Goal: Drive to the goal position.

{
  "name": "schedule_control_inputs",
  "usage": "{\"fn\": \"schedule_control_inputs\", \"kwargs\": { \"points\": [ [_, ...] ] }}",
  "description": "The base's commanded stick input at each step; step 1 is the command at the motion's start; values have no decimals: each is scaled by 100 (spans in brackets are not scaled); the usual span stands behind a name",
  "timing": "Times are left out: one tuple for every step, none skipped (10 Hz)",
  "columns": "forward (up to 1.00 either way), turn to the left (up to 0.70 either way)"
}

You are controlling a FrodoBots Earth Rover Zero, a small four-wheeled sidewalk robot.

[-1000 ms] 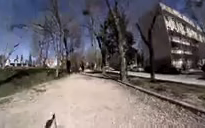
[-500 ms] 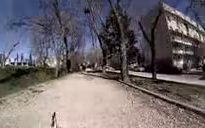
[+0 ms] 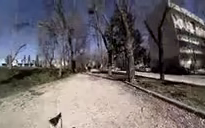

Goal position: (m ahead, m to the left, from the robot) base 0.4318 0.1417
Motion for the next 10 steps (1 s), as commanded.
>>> {"fn": "schedule_control_inputs", "kwargs": {
  "points": [
    [100,0],
    [76,0],
    [57,0],
    [37,0],
    [18,0],
    [0,0],
    [0,0],
    [0,0],
    [0,0],
    [0,0]
  ]
}}
